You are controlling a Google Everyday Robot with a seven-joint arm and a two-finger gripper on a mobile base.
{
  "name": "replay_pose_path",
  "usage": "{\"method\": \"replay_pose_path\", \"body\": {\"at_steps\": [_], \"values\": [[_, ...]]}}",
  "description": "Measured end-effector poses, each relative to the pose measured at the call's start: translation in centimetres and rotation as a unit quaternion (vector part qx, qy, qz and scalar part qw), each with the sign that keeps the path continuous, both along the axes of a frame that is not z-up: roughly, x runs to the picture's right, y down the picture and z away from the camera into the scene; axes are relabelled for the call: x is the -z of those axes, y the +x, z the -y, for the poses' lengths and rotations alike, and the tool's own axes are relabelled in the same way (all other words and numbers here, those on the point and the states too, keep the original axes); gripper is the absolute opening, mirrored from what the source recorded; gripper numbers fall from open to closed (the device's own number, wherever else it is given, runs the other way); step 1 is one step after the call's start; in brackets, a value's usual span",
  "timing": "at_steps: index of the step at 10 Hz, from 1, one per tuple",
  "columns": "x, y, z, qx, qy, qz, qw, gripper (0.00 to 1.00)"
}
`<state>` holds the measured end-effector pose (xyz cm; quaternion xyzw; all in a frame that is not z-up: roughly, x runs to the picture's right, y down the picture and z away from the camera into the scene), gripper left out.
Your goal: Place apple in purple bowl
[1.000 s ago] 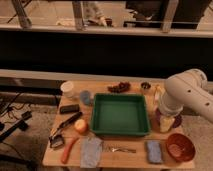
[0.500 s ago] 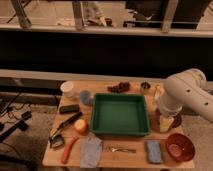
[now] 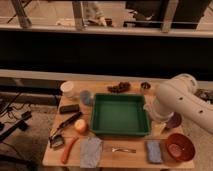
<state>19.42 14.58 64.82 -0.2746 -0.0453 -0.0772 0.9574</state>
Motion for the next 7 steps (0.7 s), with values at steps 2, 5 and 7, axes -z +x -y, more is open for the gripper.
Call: {"method": "replay_pose_path", "body": {"at_steps": [2,5,7], "values": [[0.8,-5.1,-0.9,0.029,0.004,0.028,0.9992,0.8],[2.2,-13.1,-2.2,0.079,0.013,0.083,0.9934,0.8],[2.6,-17.0,-2.7,0.108,0.019,0.11,0.9878,0.8]]}}
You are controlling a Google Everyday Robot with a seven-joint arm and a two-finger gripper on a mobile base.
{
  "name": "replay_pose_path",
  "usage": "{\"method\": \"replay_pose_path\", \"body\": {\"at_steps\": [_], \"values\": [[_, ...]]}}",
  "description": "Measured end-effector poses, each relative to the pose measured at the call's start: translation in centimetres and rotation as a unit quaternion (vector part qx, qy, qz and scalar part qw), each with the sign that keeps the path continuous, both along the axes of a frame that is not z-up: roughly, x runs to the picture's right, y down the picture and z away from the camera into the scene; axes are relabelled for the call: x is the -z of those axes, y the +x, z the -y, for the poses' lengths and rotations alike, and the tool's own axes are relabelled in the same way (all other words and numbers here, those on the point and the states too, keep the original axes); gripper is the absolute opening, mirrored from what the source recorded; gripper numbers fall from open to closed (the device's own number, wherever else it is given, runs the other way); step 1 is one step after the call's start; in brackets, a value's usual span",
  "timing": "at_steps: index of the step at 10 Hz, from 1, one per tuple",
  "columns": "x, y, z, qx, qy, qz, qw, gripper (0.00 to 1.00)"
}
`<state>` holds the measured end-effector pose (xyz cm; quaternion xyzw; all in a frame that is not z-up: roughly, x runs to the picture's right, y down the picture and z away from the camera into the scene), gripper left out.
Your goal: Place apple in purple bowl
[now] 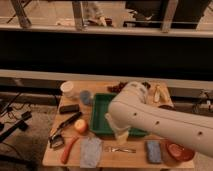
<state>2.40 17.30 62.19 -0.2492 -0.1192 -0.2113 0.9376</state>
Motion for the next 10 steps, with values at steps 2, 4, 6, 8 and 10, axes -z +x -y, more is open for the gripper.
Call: {"method": "replay_pose_path", "body": {"at_steps": [2,4,6,8,10], "values": [[0.0,-2.9,-0.3,0.024,0.005,0.021,0.9995,0.8],[0.0,-2.9,-0.3,0.024,0.005,0.021,0.9995,0.8],[0.0,-3.0,-0.3,0.024,0.005,0.022,0.9995,0.8],[-0.4,-3.0,-0.3,0.003,0.001,0.02,0.9998,0.8],[-1.3,-4.9,0.0,-0.011,-0.005,0.029,0.9995,0.8]]}}
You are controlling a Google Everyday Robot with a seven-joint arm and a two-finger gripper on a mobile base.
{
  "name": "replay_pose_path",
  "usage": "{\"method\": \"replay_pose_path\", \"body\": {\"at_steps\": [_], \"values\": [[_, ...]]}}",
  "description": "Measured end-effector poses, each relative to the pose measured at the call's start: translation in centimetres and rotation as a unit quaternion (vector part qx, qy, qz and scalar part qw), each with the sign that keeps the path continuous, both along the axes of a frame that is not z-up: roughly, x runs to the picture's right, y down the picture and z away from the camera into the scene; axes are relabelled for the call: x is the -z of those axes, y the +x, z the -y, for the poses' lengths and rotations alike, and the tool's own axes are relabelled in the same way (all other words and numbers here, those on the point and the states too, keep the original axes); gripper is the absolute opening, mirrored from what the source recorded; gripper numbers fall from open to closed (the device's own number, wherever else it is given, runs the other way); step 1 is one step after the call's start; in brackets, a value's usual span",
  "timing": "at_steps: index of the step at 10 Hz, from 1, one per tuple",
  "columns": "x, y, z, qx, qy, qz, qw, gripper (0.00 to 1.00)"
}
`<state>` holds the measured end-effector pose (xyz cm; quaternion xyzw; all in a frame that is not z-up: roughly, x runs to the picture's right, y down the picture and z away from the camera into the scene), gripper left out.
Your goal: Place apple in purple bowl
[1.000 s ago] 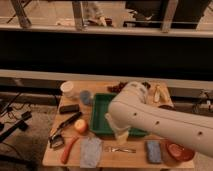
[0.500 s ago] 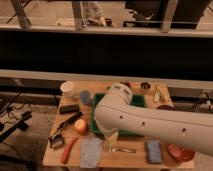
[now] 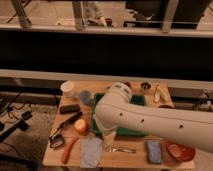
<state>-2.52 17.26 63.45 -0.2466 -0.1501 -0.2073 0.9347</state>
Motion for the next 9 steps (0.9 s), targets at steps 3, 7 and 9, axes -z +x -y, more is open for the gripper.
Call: {"method": "replay_pose_path", "body": {"at_steps": [3,7,9], "values": [[-0.8,-2.6,0.3,0.005,-0.002,0.016,0.9999,0.8],[-2.0,-6.9,0.2,0.018,-0.017,0.046,0.9987,0.8],[-2.5,-8.1,-0.2,0.024,-0.027,0.057,0.9977,0.8]]}}
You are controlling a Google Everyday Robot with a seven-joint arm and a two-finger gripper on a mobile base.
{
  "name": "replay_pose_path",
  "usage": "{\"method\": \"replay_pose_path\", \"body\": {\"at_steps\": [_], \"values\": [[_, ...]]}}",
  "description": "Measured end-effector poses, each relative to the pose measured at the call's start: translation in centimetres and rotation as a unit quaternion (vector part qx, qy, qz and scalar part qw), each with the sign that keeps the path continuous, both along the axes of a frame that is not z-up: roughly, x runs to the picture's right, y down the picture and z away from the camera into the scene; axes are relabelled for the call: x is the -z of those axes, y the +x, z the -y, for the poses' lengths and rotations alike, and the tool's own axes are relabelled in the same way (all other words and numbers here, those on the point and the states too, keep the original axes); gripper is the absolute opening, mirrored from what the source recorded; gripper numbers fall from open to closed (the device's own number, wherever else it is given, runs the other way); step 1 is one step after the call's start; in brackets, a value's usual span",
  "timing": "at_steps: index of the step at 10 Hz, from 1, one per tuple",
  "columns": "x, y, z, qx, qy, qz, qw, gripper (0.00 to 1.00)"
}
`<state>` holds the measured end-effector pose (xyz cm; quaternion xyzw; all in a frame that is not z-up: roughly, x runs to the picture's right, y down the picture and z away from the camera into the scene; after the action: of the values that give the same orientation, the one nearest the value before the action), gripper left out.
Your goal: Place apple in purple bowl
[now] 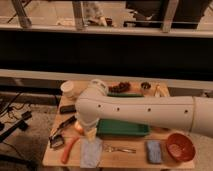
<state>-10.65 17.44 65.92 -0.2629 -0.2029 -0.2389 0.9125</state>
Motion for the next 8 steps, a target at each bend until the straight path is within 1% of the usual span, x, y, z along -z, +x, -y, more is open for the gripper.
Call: {"method": "replay_pose_path", "body": {"at_steps": [1,4,5,8], "values": [[-0.5,-1.1,-0.3,0.003,-0.009,0.008,0.9999,0.8],[-2.0,-2.6,-0.4,-0.001,-0.026,0.024,0.9994,0.8],[-2.6,-3.4,-0.2,-0.003,-0.029,0.031,0.9991,0.8],[-4.6,-4.1,0.8,-0.016,-0.031,0.041,0.9985,0.8]]}}
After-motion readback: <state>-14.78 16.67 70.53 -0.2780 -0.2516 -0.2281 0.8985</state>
